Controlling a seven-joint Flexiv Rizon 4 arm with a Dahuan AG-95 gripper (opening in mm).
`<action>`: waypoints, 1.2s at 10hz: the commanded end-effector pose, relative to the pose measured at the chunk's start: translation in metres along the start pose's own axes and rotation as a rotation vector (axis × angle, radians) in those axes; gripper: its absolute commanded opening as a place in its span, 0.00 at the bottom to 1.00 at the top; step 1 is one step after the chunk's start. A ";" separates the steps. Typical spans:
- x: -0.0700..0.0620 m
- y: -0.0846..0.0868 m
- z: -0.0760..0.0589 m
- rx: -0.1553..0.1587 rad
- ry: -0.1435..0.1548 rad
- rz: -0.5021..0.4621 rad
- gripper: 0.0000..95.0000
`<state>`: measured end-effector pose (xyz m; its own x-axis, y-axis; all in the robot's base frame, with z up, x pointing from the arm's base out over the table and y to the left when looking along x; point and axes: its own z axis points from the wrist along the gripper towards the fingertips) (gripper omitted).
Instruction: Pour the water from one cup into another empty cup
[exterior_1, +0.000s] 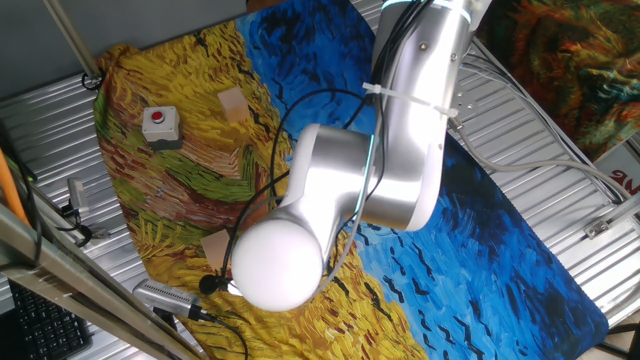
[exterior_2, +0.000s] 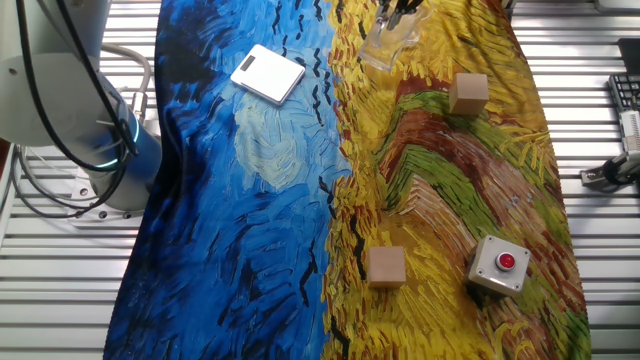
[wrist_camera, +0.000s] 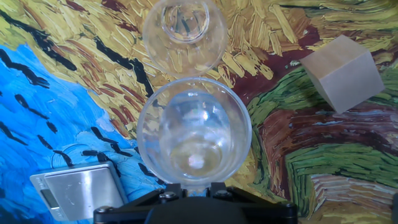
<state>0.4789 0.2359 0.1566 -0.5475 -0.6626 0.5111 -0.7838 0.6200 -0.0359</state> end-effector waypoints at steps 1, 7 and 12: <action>0.001 0.001 0.000 -0.002 0.000 0.000 0.00; 0.001 0.004 0.000 -0.005 -0.001 0.004 0.00; -0.001 0.006 -0.001 -0.006 0.006 0.010 0.00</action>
<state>0.4747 0.2409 0.1564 -0.5526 -0.6541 0.5166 -0.7773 0.6281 -0.0362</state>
